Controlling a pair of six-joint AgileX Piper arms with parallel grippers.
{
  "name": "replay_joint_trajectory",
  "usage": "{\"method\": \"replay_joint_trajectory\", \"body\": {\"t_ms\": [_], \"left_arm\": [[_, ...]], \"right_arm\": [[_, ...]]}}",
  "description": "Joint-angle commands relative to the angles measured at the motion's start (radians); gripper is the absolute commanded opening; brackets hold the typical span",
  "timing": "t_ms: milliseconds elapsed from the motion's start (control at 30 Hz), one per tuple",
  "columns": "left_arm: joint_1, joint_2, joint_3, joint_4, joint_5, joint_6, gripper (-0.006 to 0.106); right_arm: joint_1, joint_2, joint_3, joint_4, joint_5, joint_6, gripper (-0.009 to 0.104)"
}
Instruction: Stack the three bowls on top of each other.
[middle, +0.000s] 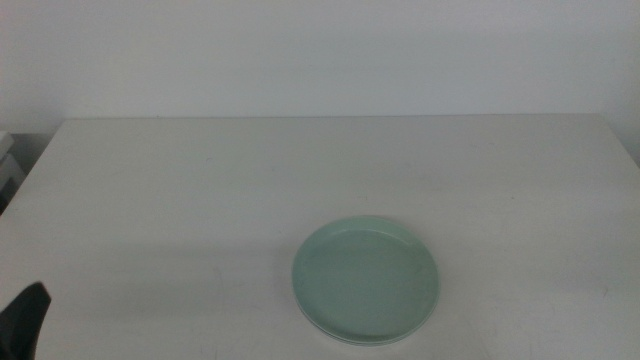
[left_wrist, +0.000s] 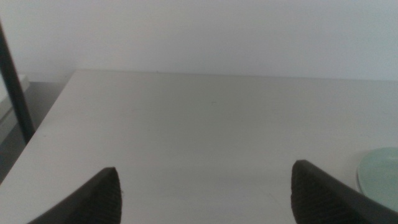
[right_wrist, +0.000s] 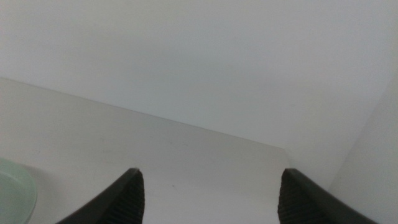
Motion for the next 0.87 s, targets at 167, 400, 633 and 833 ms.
{"method": "replay_joint_trajectory", "body": {"t_ms": [167, 400, 633, 833], "left_arm": [[0.006, -0.162, 0.093, -0.013, -0.074, -0.011, 0.104], [0.006, -0.196, 0.186, -0.013, -0.080, -0.011, 0.104], [0.006, -0.196, 0.193, -0.014, -0.073, -0.011, 0.104], [0.006, -0.196, 0.193, -0.013, -0.073, -0.011, 0.104]], "right_arm": [[-0.009, -0.181, 0.108, -0.035, -0.066, -0.010, 0.055], [-0.009, -0.264, 0.216, -0.004, -0.067, -0.010, 0.055], [-0.010, -0.334, 0.247, 0.058, 0.012, -0.010, 0.055], [-0.010, -0.333, 0.247, 0.047, 0.009, -0.010, 0.055]]}}
